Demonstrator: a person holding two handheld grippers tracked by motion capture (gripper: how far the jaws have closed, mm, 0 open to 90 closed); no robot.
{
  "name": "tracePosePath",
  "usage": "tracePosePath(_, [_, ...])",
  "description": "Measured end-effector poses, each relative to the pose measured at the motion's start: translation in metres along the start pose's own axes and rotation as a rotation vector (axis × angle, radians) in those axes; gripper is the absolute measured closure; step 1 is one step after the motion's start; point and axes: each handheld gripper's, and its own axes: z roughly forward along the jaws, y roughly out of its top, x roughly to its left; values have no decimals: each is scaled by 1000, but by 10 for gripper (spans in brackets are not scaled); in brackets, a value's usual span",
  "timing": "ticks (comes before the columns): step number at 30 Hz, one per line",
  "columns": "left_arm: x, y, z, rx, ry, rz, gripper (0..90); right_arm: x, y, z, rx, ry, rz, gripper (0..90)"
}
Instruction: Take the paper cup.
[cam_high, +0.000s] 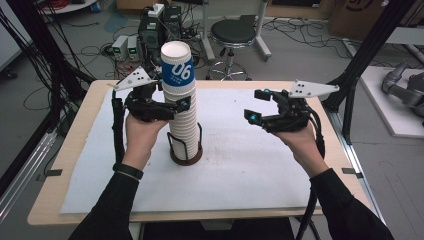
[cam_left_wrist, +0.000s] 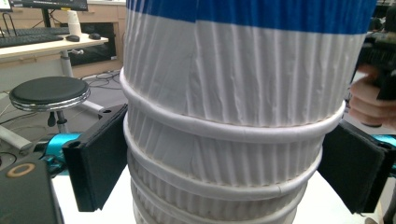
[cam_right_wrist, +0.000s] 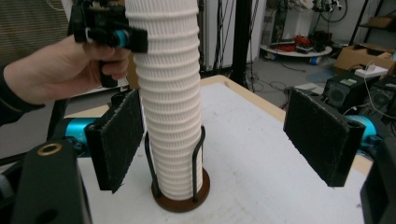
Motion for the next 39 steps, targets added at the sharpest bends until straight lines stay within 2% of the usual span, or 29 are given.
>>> tracePosePath(3, [0,0,0,1,-1,0,107,1,8,4,-5,7,-4,207])
tracePosePath(5, [0,0,0,3,-1,-1,107,3,22,12,-13,10,-25,207])
tracePosePath(10, [0,0,0,4,-2,0,107,6,41,25,-21,28,-46,207])
tracePosePath(14, [0,1,0,7,-2,2,107,6,52,32,-40,50,-38,207])
tracePosePath(17, [0,2,1,13,-2,1,107,4,65,43,-56,80,-7,207])
tracePosePath(21, [0,2,1,13,-1,1,107,5,80,54,-83,94,15,206])
tracePosePath(28, [1,2,1,13,-2,3,107,10,104,78,-88,115,20,206])
tracePosePath(33, [1,2,1,14,-4,3,107,14,119,95,-95,151,58,206])
tracePosePath(39, [1,2,1,15,-5,2,107,25,130,114,-53,152,26,206])
